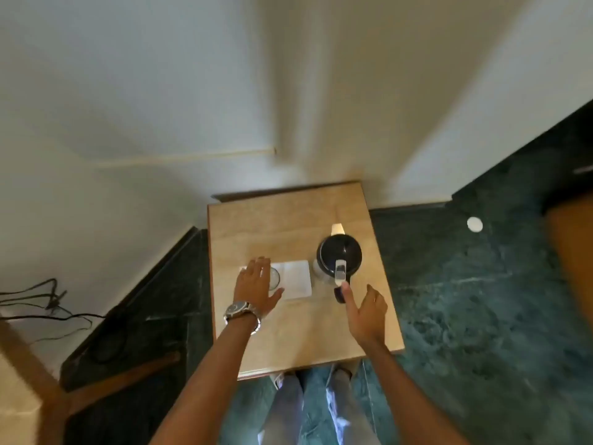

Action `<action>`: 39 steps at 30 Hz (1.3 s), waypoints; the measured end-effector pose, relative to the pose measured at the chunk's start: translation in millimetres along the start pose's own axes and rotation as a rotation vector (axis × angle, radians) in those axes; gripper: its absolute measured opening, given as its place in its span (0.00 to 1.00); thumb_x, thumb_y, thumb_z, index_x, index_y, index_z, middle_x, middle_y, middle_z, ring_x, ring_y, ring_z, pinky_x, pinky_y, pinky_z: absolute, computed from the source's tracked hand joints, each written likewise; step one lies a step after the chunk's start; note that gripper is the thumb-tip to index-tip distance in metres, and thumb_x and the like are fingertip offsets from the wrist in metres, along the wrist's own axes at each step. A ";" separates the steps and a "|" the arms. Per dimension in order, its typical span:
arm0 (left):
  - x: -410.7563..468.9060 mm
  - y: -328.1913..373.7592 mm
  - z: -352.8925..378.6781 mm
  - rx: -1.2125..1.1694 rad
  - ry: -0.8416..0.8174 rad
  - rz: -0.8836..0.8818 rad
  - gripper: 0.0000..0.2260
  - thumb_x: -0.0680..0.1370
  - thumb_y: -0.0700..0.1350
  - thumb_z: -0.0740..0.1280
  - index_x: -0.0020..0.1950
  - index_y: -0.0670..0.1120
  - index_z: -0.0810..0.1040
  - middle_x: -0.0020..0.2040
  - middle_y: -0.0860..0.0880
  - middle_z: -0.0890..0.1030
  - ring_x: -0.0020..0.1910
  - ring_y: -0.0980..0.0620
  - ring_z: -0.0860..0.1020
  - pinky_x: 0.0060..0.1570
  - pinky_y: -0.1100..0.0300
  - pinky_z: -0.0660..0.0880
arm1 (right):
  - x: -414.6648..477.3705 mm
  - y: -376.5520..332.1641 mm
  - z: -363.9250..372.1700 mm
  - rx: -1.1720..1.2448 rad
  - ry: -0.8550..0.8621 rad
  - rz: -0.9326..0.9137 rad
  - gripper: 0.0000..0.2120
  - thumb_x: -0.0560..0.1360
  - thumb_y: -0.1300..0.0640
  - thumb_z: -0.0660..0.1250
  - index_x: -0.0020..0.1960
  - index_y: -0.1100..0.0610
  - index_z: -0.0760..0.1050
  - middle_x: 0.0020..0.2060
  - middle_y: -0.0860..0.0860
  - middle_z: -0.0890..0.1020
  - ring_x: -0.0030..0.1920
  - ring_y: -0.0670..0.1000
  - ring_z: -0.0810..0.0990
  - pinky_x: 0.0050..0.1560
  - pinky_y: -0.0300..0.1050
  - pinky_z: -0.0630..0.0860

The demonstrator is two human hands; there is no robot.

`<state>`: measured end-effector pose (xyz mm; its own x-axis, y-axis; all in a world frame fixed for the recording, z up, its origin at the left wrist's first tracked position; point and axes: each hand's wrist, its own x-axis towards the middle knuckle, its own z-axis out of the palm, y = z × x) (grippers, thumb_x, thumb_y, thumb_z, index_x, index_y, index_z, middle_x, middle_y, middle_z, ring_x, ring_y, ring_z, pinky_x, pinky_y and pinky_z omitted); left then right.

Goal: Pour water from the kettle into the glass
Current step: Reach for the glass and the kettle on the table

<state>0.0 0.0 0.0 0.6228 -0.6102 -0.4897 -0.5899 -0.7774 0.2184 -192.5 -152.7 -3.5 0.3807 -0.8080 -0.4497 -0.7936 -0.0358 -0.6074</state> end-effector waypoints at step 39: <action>65.5 -38.2 109.5 -0.758 0.239 -0.223 0.34 0.62 0.47 0.86 0.64 0.54 0.75 0.56 0.58 0.81 0.56 0.55 0.79 0.54 0.58 0.78 | 63.9 24.5 33.7 0.714 0.202 -0.030 0.20 0.72 0.40 0.62 0.29 0.51 0.78 0.23 0.46 0.75 0.29 0.46 0.73 0.36 0.50 0.70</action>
<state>7.0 6.4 -132.9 0.8275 -0.3788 -0.4144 0.0140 -0.7239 0.6898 -171.7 -185.4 -69.1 0.2482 -0.9076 -0.3386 -0.2563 0.2756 -0.9265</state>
